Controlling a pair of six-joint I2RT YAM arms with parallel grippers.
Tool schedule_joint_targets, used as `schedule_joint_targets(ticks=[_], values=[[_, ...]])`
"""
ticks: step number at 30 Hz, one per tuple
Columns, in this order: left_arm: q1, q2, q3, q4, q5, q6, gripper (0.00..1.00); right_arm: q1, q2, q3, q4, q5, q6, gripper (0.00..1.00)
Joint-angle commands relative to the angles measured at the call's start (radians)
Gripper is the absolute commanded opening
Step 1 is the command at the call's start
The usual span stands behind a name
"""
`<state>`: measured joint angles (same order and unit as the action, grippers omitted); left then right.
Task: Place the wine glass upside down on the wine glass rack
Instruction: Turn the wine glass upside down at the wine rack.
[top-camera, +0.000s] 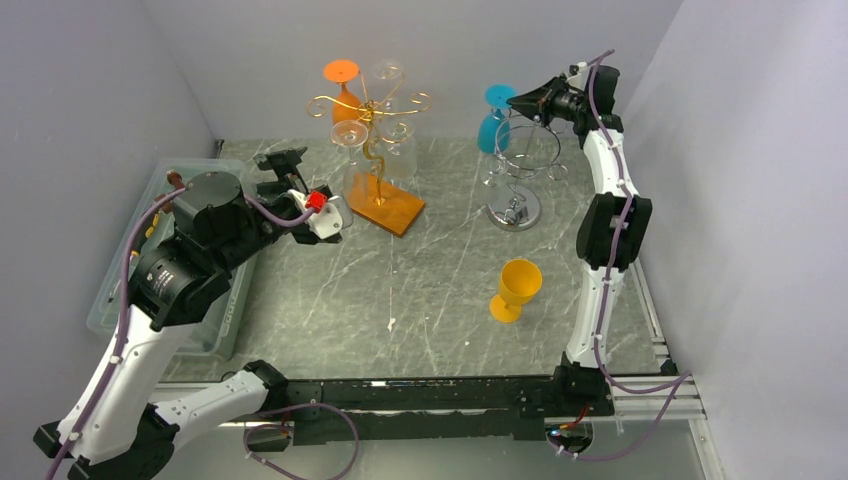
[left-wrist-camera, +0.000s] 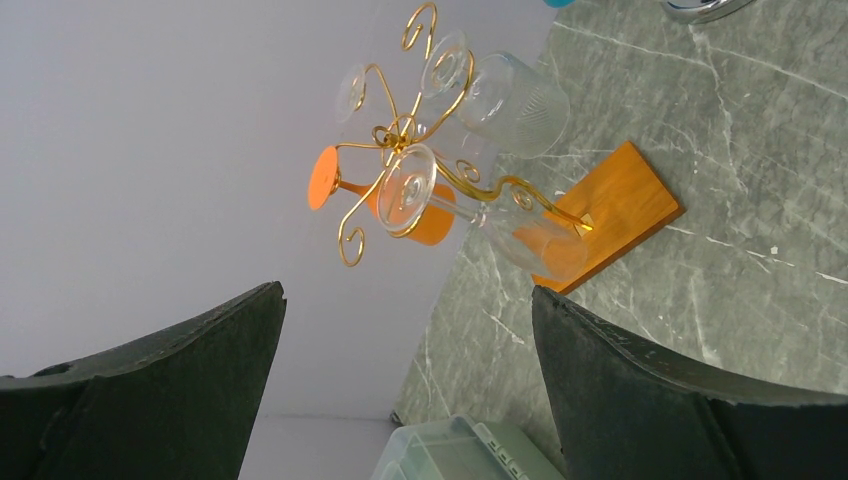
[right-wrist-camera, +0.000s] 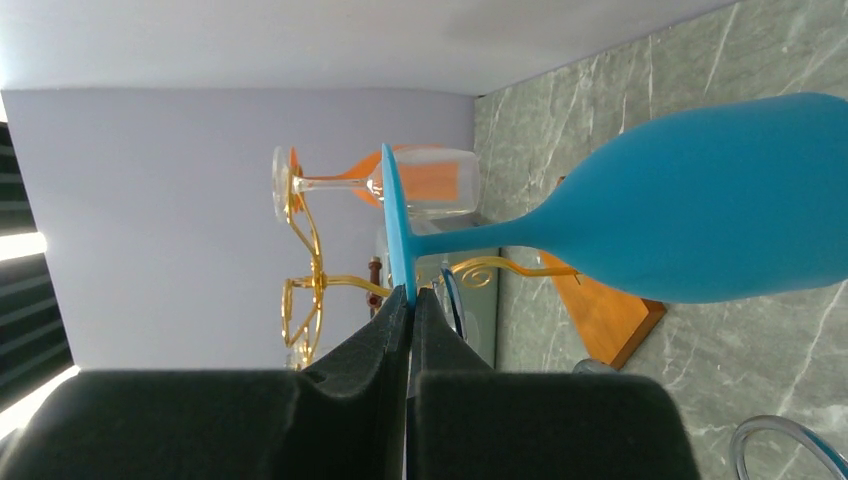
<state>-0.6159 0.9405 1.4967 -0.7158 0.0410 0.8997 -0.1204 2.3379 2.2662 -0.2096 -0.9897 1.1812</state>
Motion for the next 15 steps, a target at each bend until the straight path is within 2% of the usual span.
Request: schedule_joint_targets(ticks=[1,15], values=[[-0.002,0.000,0.016,0.040,0.013,0.005,0.99,-0.011,-0.015,0.065,0.041,-0.056,0.000,0.00],[-0.002,0.012,0.011,0.050,0.013,0.004,0.99,-0.038,-0.010,0.061,0.064,-0.128,0.004,0.00]])
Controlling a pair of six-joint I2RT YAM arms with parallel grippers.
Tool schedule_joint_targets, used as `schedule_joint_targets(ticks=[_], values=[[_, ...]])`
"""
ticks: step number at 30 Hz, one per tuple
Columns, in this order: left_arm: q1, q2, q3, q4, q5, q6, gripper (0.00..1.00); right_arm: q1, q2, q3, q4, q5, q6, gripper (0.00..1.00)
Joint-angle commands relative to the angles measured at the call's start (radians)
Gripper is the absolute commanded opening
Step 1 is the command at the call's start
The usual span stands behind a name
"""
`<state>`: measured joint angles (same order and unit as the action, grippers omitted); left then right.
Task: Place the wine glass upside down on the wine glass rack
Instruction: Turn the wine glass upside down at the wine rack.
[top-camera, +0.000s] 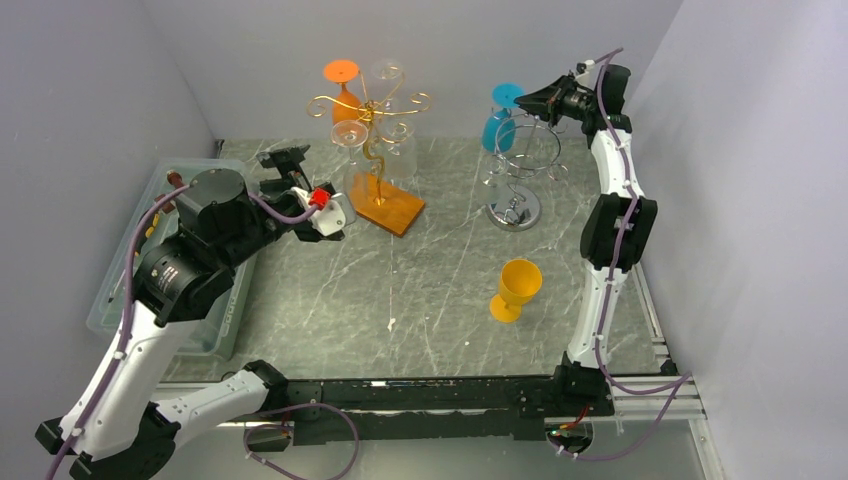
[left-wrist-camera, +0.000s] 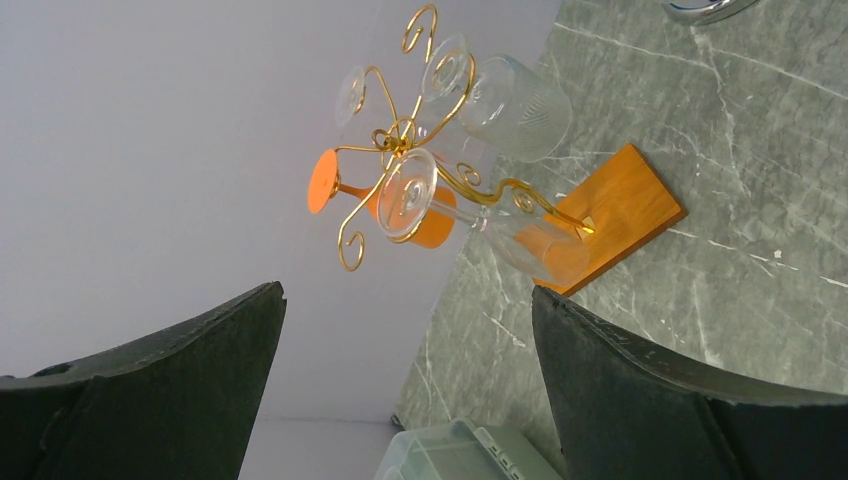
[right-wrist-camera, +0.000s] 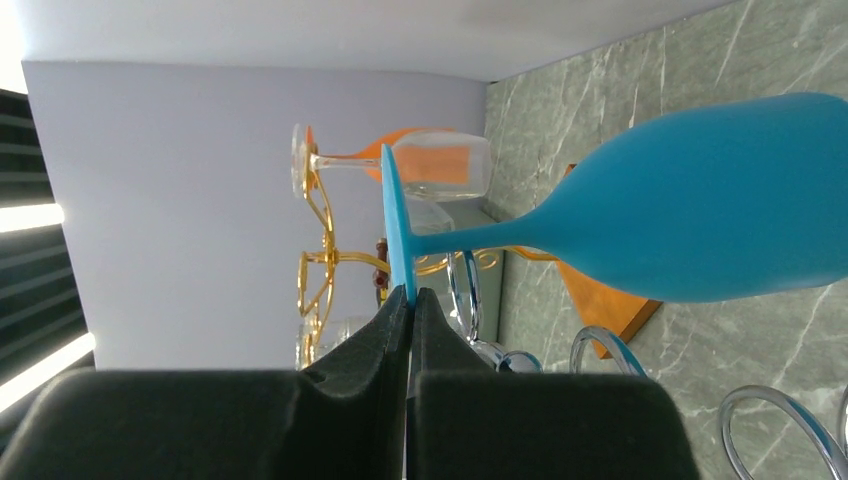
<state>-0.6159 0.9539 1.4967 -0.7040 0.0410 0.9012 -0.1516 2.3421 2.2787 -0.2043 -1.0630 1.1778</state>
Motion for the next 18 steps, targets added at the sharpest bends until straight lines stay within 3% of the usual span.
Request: schedule_joint_targets(ticks=[1,18], values=[[-0.002,0.000,0.013,0.038,0.013,0.003,0.99,-0.006,-0.014,0.048,0.060,-0.058,0.008,0.00],[-0.002,-0.001,0.007,0.043,0.010,0.008,0.99,0.025,0.026,0.095,0.083,-0.052,0.039,0.00]])
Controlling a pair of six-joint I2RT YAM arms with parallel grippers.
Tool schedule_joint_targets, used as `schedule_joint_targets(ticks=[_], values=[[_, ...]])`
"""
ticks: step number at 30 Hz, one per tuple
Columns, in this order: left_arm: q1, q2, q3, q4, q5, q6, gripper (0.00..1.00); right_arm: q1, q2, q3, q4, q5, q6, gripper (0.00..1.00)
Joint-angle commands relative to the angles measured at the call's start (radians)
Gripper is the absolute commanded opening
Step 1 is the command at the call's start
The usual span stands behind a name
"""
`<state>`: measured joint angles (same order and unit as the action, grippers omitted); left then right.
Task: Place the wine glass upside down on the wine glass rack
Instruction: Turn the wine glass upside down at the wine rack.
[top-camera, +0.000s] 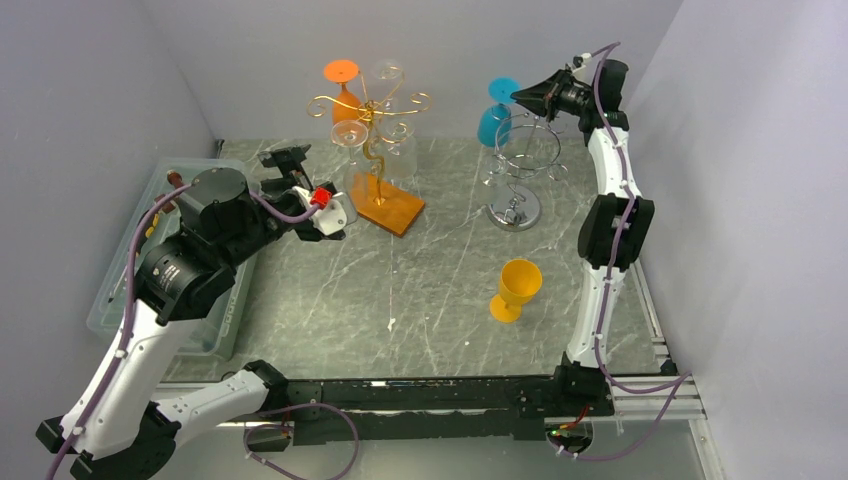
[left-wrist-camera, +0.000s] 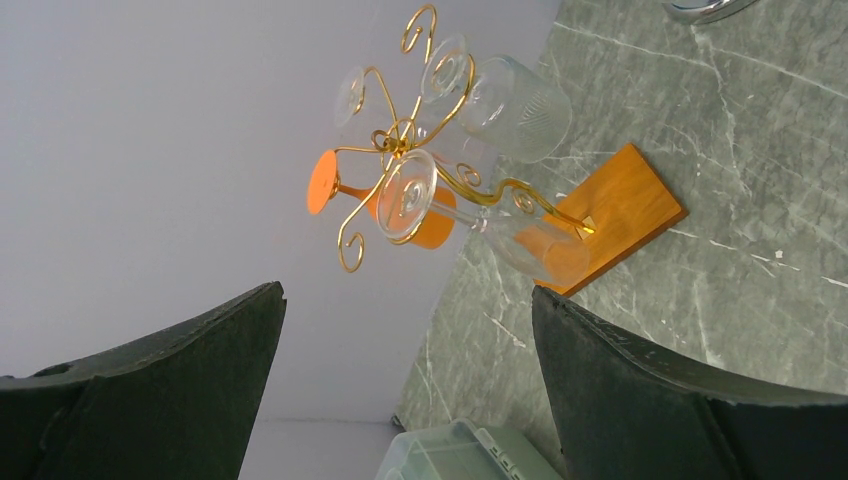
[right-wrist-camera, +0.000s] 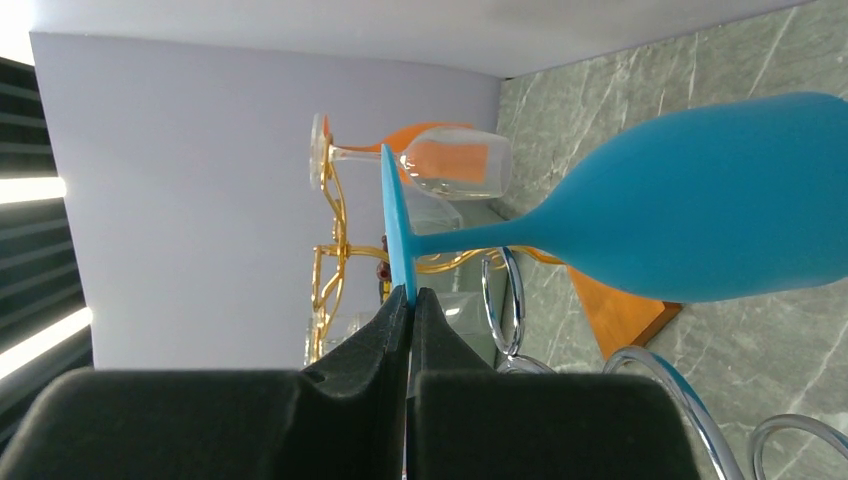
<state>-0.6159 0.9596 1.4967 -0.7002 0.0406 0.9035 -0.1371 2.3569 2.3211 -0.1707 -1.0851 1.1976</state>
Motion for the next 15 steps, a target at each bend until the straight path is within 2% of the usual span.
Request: schedule_joint_targets(ticks=[1,15], values=[[-0.002,-0.007,0.007,0.042,0.010,0.006,0.99,0.013,0.013,0.055,0.046,-0.029,0.017,0.00],[-0.002,-0.018,-0.014,0.057,0.001,0.017,1.00,0.024,0.018,0.060,0.004,-0.030,-0.016,0.00]])
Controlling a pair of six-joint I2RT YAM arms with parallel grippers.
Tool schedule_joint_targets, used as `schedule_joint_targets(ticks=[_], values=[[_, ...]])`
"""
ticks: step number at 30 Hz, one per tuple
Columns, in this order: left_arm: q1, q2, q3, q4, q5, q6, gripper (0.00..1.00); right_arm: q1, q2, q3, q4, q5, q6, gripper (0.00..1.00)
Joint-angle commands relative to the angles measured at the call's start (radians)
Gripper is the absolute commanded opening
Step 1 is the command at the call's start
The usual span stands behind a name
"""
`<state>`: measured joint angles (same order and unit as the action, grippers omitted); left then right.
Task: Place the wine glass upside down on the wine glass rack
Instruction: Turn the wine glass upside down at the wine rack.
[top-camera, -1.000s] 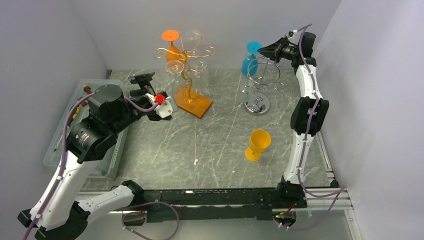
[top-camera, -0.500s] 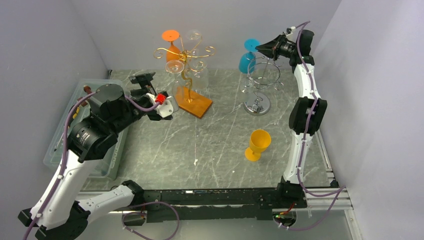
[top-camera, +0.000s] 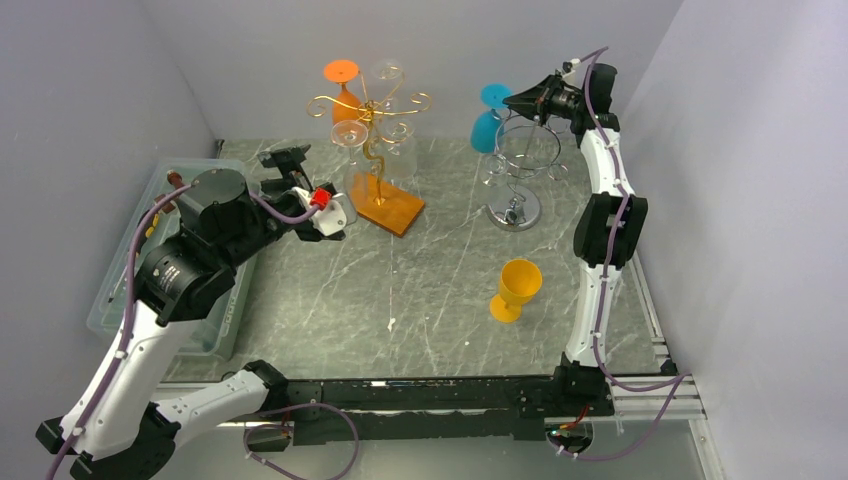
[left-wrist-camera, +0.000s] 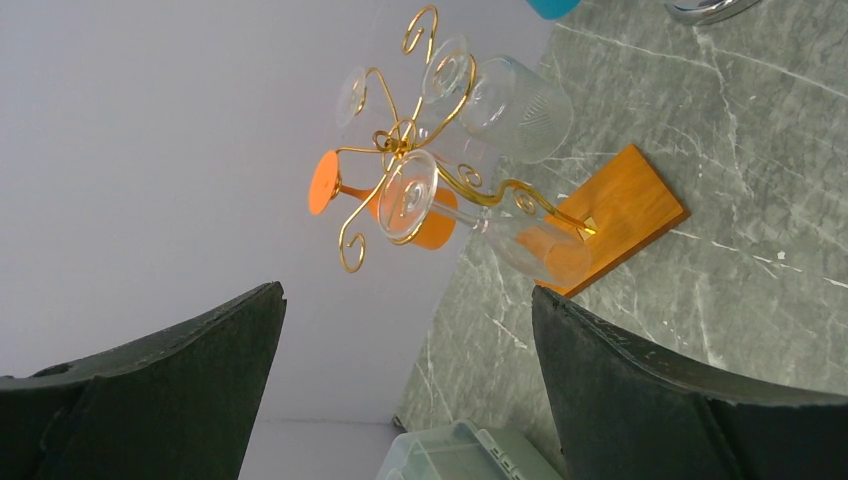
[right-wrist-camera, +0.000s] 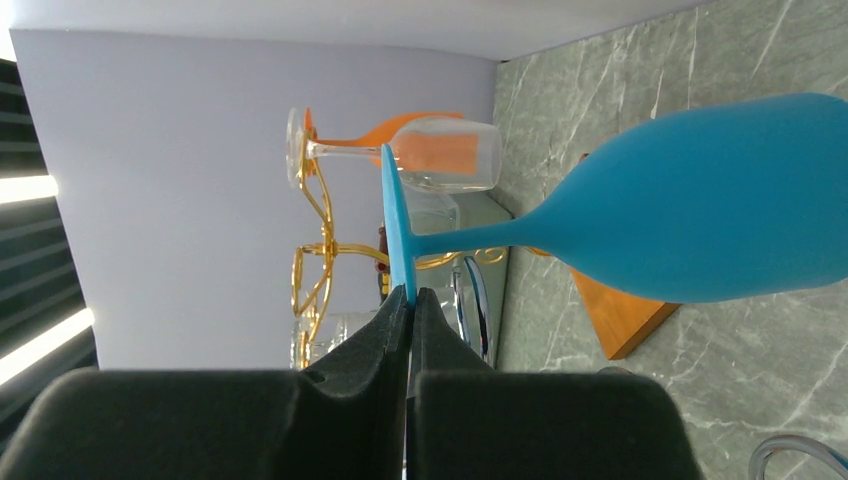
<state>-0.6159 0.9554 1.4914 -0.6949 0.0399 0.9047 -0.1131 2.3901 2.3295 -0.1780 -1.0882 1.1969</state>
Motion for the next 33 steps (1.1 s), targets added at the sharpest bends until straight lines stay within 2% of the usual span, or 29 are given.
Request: schedule_joint_targets(ticks=[1,23,33], values=[[-0.002,-0.014,-0.009,0.053,0.003,0.016,1.00,0.000,-0.019,0.047,0.011,-0.027,-0.018,0.00],[-0.002,-0.026,-0.019,0.068,-0.001,0.016,1.00,-0.028,-0.084,-0.014,-0.053,-0.037,-0.083,0.00],[-0.002,-0.032,-0.027,0.074,-0.006,0.019,0.99,-0.026,-0.083,-0.024,-0.007,-0.045,-0.043,0.00]])
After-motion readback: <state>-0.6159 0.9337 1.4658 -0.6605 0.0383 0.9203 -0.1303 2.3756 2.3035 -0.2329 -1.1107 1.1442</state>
